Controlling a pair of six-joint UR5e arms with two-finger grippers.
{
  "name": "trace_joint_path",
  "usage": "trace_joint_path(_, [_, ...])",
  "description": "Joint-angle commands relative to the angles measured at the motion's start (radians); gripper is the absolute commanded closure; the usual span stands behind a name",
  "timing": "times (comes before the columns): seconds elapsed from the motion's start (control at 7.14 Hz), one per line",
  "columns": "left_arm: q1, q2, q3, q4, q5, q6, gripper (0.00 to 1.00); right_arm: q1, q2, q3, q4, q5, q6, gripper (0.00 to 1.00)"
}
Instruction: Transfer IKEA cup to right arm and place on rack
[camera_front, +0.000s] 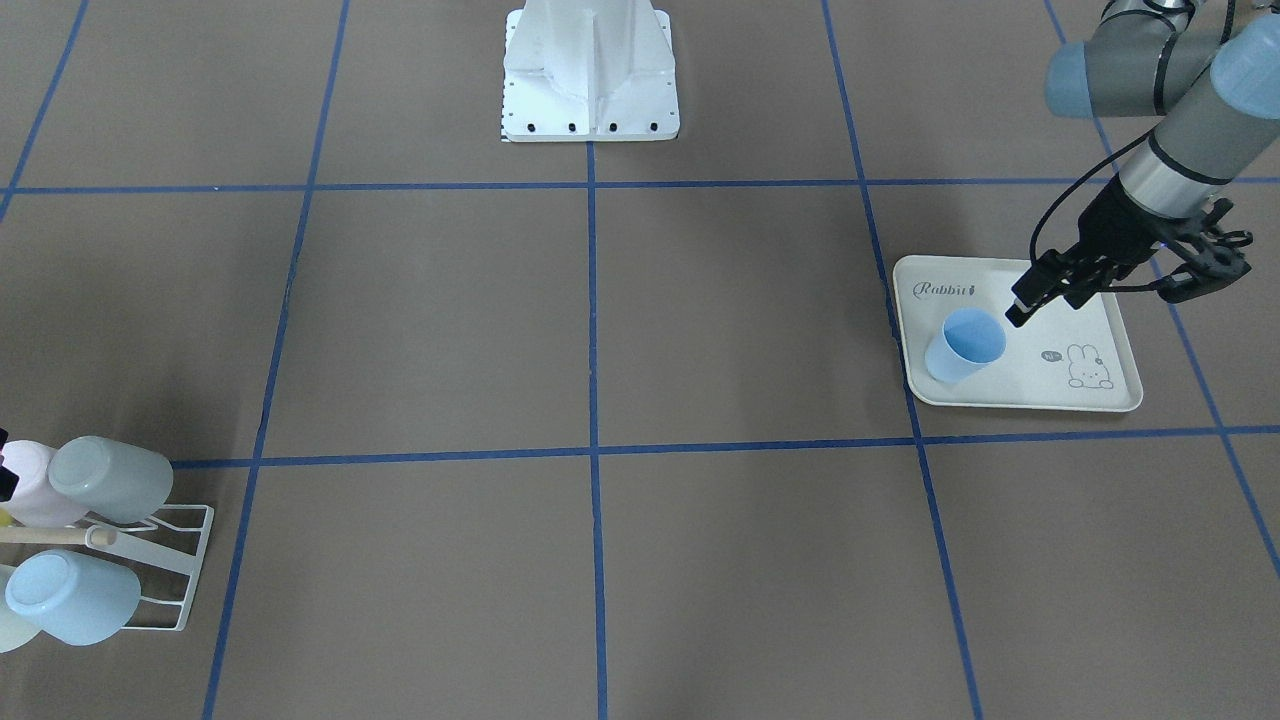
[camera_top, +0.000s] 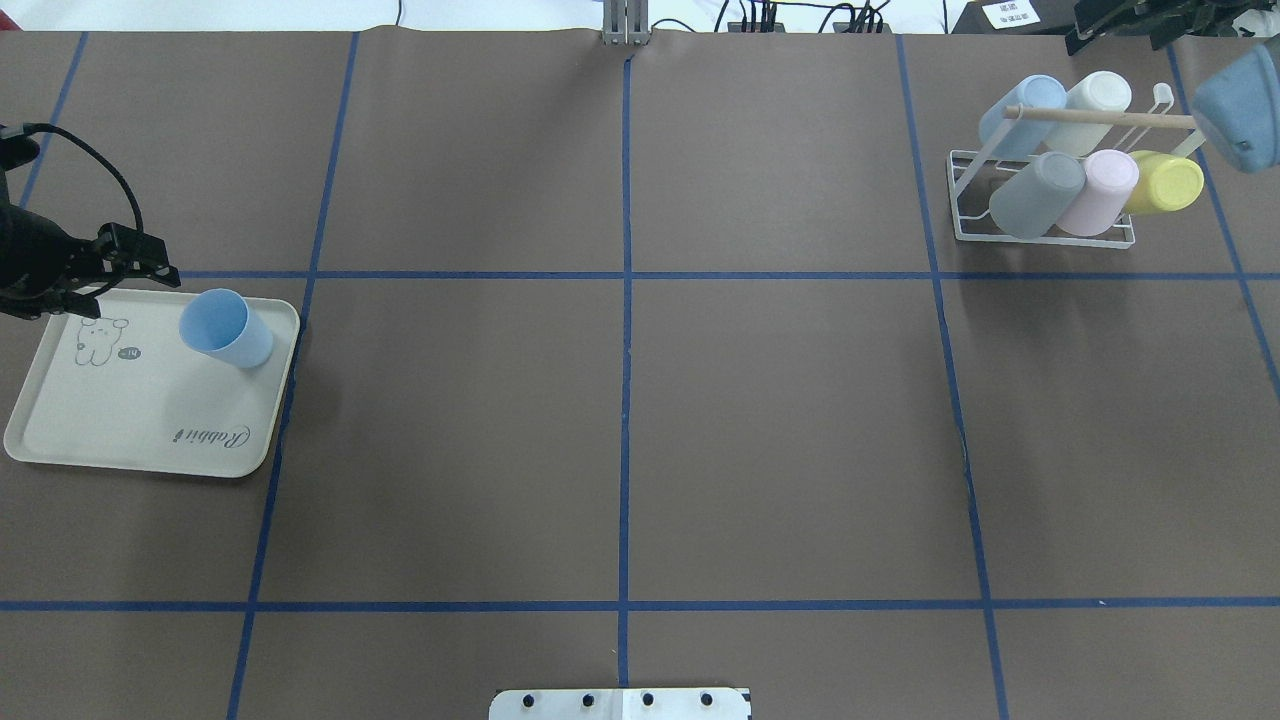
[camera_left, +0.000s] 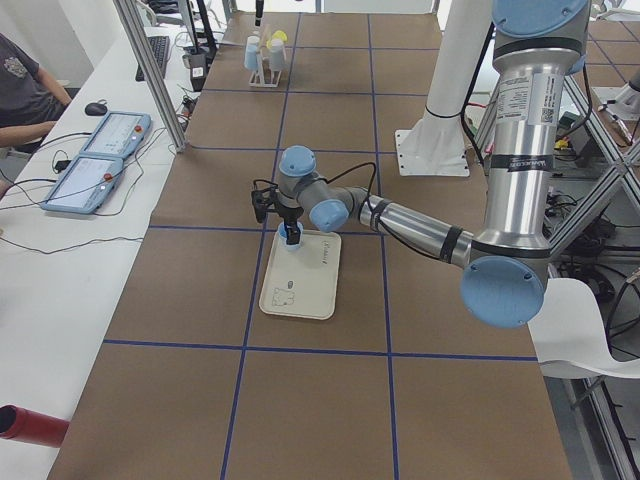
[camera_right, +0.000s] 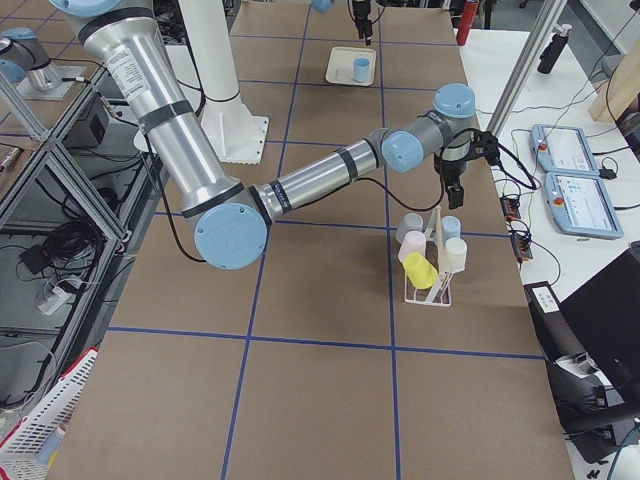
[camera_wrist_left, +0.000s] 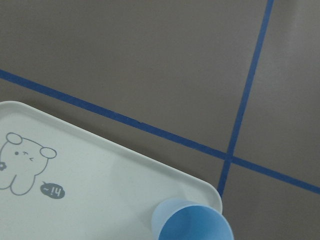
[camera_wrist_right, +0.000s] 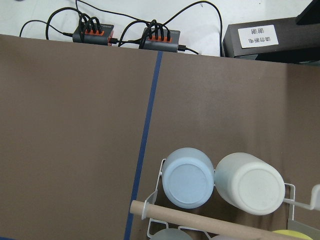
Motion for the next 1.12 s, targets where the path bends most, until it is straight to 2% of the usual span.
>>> trace_joint_path(0.0, [0.075, 0.016, 0.004, 0.037, 0.042, 0.02, 0.07, -0.005, -0.057, 0.042, 0.006, 0.02, 0.003, 0.01])
trace_joint_path(0.56, [0.081, -0.015, 0.028, 0.066, 0.032, 0.04, 0.17, -0.008, -0.078, 0.05, 0.011, 0.02, 0.003, 0.01])
trace_joint_path(0.84, [0.081, -0.053, 0.08, 0.066, 0.033, 0.04, 0.21, -0.008, -0.079, 0.053, 0.011, 0.02, 0.003, 0.01])
trace_joint_path(0.98, [0.081, -0.055, 0.08, 0.066, 0.032, 0.04, 0.33, -0.008, -0.079, 0.055, 0.011, 0.022, 0.003, 0.01])
